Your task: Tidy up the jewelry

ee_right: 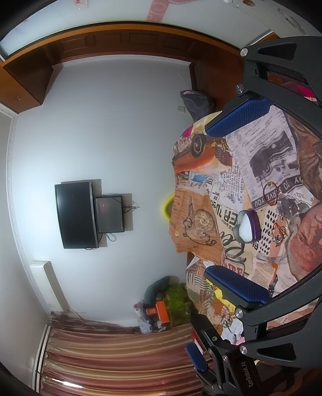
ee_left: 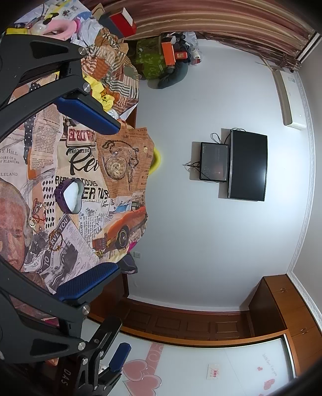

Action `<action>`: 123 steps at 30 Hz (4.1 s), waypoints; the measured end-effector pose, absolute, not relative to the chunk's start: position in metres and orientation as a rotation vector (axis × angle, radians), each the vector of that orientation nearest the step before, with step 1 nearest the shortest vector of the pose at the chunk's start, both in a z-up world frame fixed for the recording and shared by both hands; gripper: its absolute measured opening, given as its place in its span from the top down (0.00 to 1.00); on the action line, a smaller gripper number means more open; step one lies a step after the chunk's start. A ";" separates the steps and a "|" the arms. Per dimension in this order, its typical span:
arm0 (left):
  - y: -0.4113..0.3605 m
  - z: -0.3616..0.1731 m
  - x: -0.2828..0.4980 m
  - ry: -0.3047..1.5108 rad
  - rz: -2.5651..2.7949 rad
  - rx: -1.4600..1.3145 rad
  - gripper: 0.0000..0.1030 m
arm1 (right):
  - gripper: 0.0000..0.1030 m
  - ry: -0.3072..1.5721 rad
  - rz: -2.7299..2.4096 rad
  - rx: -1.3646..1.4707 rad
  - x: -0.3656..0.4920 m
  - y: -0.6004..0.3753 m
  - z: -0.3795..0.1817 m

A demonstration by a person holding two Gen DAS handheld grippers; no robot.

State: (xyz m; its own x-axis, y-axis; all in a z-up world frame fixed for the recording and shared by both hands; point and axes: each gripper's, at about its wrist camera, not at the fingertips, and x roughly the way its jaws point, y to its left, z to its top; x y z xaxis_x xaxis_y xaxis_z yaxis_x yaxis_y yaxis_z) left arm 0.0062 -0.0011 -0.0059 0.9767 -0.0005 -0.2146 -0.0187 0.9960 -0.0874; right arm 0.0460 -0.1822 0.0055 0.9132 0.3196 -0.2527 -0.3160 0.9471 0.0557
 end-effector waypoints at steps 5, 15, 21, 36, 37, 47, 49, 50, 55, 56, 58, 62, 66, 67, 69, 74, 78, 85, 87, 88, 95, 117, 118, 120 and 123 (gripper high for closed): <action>0.000 -0.006 0.007 0.219 0.011 -0.090 0.00 | 0.00 0.267 0.328 0.015 0.047 -0.182 0.004; -0.004 -0.008 0.008 0.221 0.010 -0.086 0.00 | 0.00 0.269 0.329 0.015 0.048 -0.183 0.005; -0.004 -0.008 0.009 0.222 0.010 -0.087 0.00 | 0.00 0.270 0.329 0.016 0.048 -0.183 0.005; -0.003 -0.009 0.009 0.226 0.011 -0.091 0.00 | 0.00 0.271 0.329 0.014 0.049 -0.184 0.004; -0.002 -0.009 0.009 0.226 0.012 -0.093 0.00 | 0.00 0.272 0.330 0.014 0.049 -0.184 0.005; -0.001 -0.009 0.011 0.229 0.014 -0.099 0.00 | 0.00 0.273 0.330 0.014 0.049 -0.184 0.004; 0.000 -0.009 0.012 0.230 0.013 -0.099 0.00 | 0.00 0.273 0.330 0.014 0.049 -0.184 0.004; 0.000 -0.010 0.012 0.231 0.014 -0.098 0.00 | 0.00 0.273 0.330 0.014 0.049 -0.184 0.003; 0.001 -0.011 0.013 0.233 0.013 -0.099 0.00 | 0.00 0.278 0.330 0.016 0.050 -0.183 0.002; 0.001 -0.011 0.013 0.234 0.013 -0.100 0.00 | 0.00 0.280 0.330 0.016 0.051 -0.183 0.002; 0.001 -0.013 0.015 0.238 0.013 -0.100 0.00 | 0.00 0.285 0.330 0.016 0.052 -0.183 0.001; 0.001 -0.017 0.023 0.258 0.019 -0.096 0.00 | 0.00 0.302 0.328 0.013 0.058 -0.183 -0.002; 0.006 -0.028 0.038 0.306 0.036 -0.092 0.00 | 0.00 0.338 0.314 0.010 0.069 -0.184 -0.011; 0.008 -0.031 0.044 0.323 0.043 -0.092 0.00 | 0.00 0.352 0.307 0.009 0.073 -0.185 -0.015; 0.014 -0.040 0.056 0.363 0.054 -0.101 0.00 | 0.00 0.391 0.290 0.003 0.084 -0.186 -0.025; 0.026 -0.067 0.081 0.466 0.073 -0.122 0.00 | 0.00 0.508 0.256 -0.018 0.112 -0.192 -0.057; 0.029 -0.091 0.100 0.540 0.093 -0.107 0.02 | 0.00 0.609 0.242 -0.022 0.132 -0.196 -0.081; 0.029 -0.141 0.136 0.717 0.067 -0.098 0.16 | 0.00 0.758 0.263 -0.022 0.156 -0.201 -0.119; 0.027 -0.156 0.146 0.773 0.046 -0.100 0.19 | 0.00 0.800 0.277 -0.017 0.162 -0.202 -0.130; 0.027 -0.162 0.150 0.797 0.033 -0.104 0.21 | 0.01 0.821 0.288 -0.015 0.165 -0.202 -0.135; 0.017 -0.189 0.172 0.871 -0.038 -0.109 0.25 | 0.23 0.893 0.345 -0.047 0.188 -0.193 -0.155; -0.011 -0.213 0.195 0.961 -0.260 -0.103 0.80 | 0.80 0.976 0.449 -0.172 0.221 -0.174 -0.182; -0.011 -0.214 0.195 0.964 -0.273 -0.107 0.81 | 0.81 0.977 0.455 -0.177 0.221 -0.174 -0.183; -0.011 -0.214 0.195 0.967 -0.283 -0.111 0.84 | 0.85 0.977 0.467 -0.187 0.220 -0.172 -0.184; -0.012 -0.214 0.195 0.965 -0.288 -0.116 0.84 | 0.90 0.975 0.477 -0.189 0.221 -0.169 -0.185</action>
State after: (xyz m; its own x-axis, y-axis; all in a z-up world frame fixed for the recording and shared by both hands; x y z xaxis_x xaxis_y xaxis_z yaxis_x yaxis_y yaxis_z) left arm 0.1949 -0.0116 -0.2144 0.5350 -0.2924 -0.7926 0.1897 0.9558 -0.2246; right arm 0.2206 -0.1690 -0.1854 0.4680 0.3028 -0.8302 -0.4694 0.8811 0.0567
